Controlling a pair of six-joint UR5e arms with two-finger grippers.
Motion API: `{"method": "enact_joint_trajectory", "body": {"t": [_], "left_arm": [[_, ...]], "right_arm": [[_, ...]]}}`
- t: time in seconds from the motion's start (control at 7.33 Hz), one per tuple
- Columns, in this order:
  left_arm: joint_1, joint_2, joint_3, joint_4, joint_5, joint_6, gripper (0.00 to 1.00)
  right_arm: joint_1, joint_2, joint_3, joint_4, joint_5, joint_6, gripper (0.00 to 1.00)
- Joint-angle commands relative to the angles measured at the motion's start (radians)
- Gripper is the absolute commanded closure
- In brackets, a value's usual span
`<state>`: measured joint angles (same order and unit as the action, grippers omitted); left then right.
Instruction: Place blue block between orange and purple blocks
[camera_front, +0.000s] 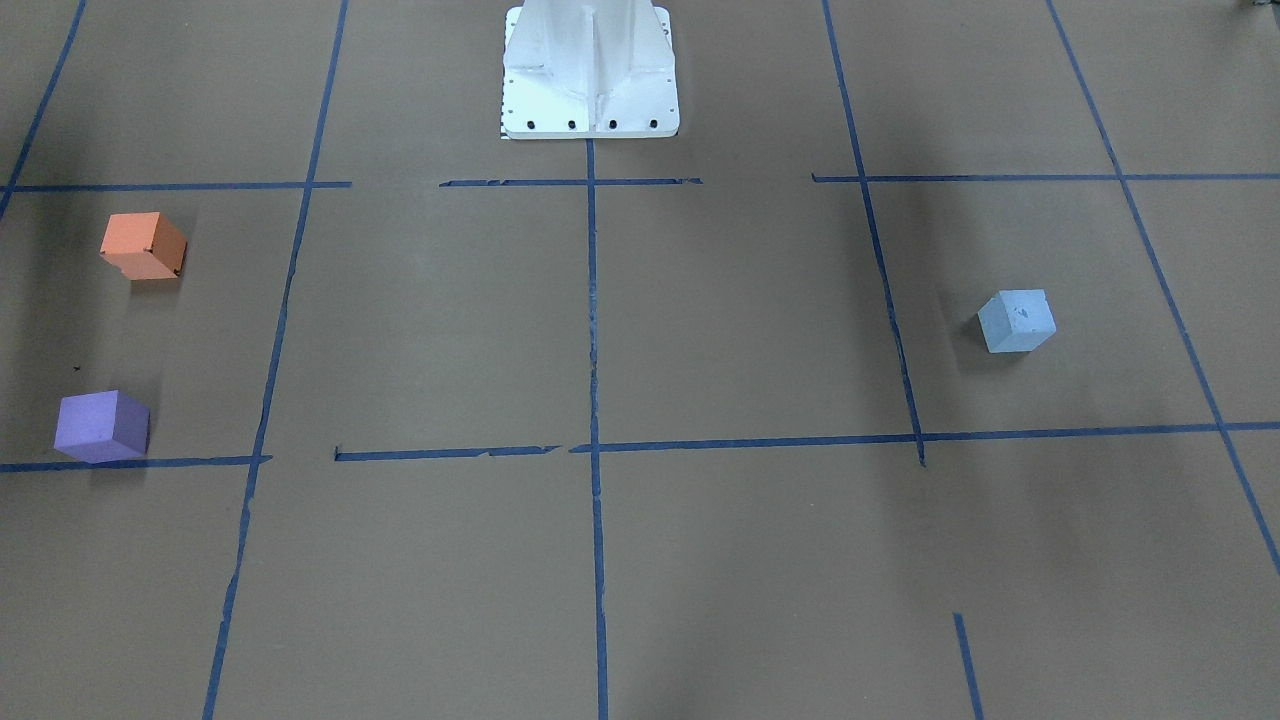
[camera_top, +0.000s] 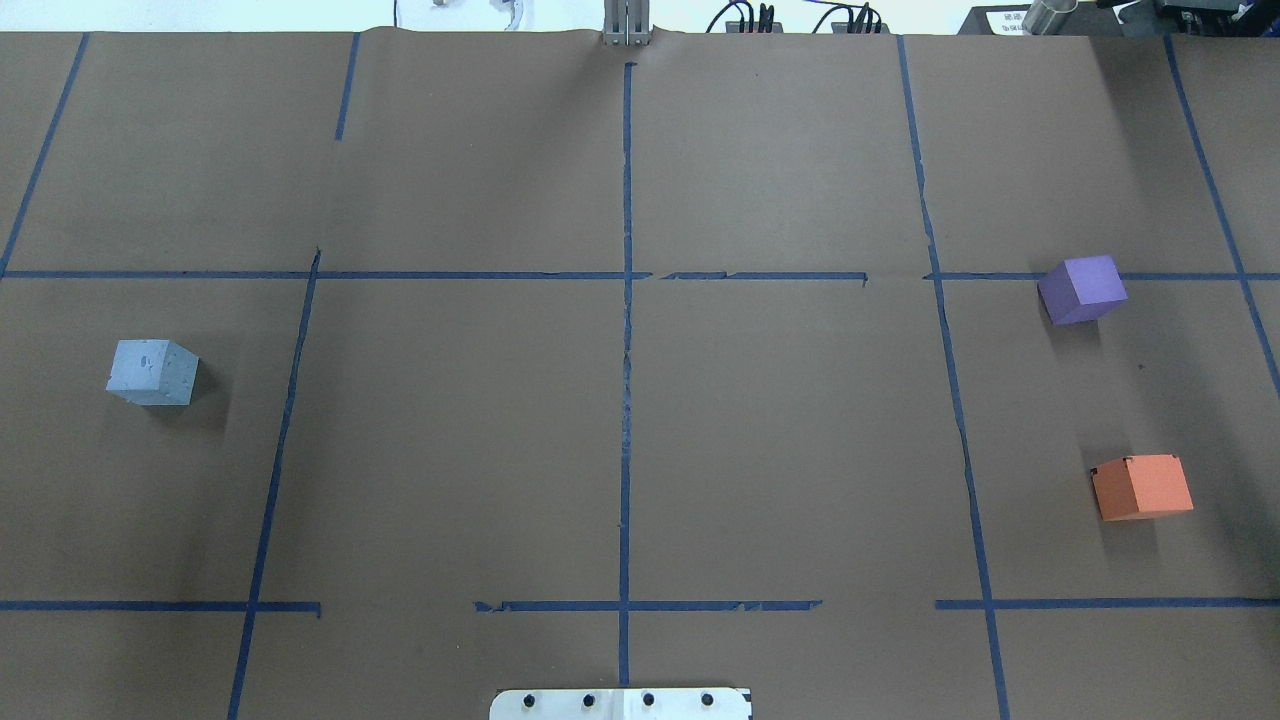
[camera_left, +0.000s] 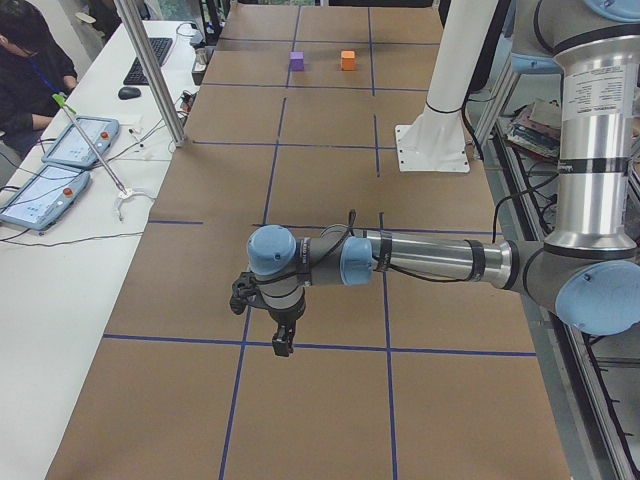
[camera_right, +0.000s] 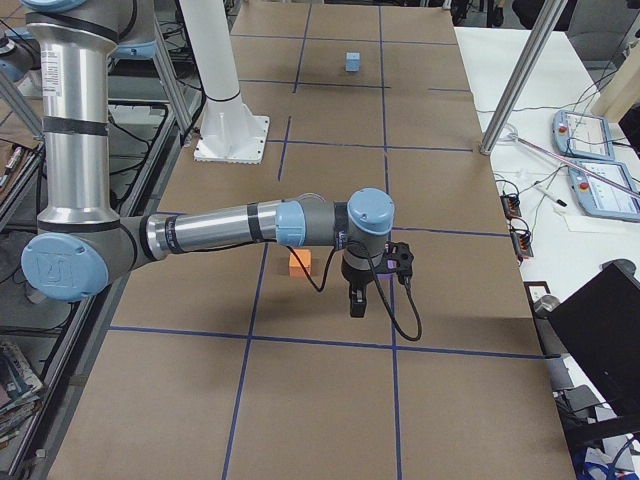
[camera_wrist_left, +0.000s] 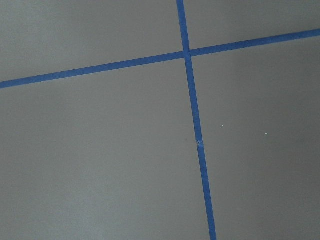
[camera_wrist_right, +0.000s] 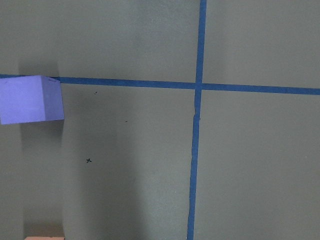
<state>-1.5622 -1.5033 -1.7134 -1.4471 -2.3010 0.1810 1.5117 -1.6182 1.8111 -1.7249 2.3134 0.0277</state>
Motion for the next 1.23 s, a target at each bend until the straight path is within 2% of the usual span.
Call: {"method": "enact_joint_trajectory", "body": {"t": [0.0, 0.41, 0.55, 0.68, 0.82, 0.95, 1.09], "left_arm": [[0.001, 0.000, -0.002, -0.009, 0.000, 0.002, 0.00], [0.021, -0.026, -0.017, -0.022, 0.003, -0.008, 0.00], [0.019, -0.073, -0.015, -0.074, 0.002, -0.008, 0.00], [0.019, -0.069, -0.028, -0.091, -0.041, -0.008, 0.00], [0.022, -0.066, -0.031, -0.108, -0.072, -0.056, 0.00], [0.057, -0.064, -0.034, -0.206, -0.077, -0.086, 0.00], [0.152, -0.036, -0.040, -0.229, -0.071, -0.271, 0.00]], "right_arm": [[0.001, -0.003, 0.002, 0.001, 0.003, -0.006, 0.00], [-0.004, 0.026, 0.007, 0.002, 0.015, 0.001, 0.00], [-0.005, 0.031, 0.008, 0.002, 0.015, 0.004, 0.00], [-0.007, 0.034, 0.008, 0.004, 0.014, 0.006, 0.00], [-0.007, 0.037, 0.008, 0.002, 0.014, 0.008, 0.00], [-0.007, 0.037, 0.019, 0.002, 0.014, 0.008, 0.00], [-0.007, 0.037, 0.022, 0.002, 0.014, 0.009, 0.00]]}}
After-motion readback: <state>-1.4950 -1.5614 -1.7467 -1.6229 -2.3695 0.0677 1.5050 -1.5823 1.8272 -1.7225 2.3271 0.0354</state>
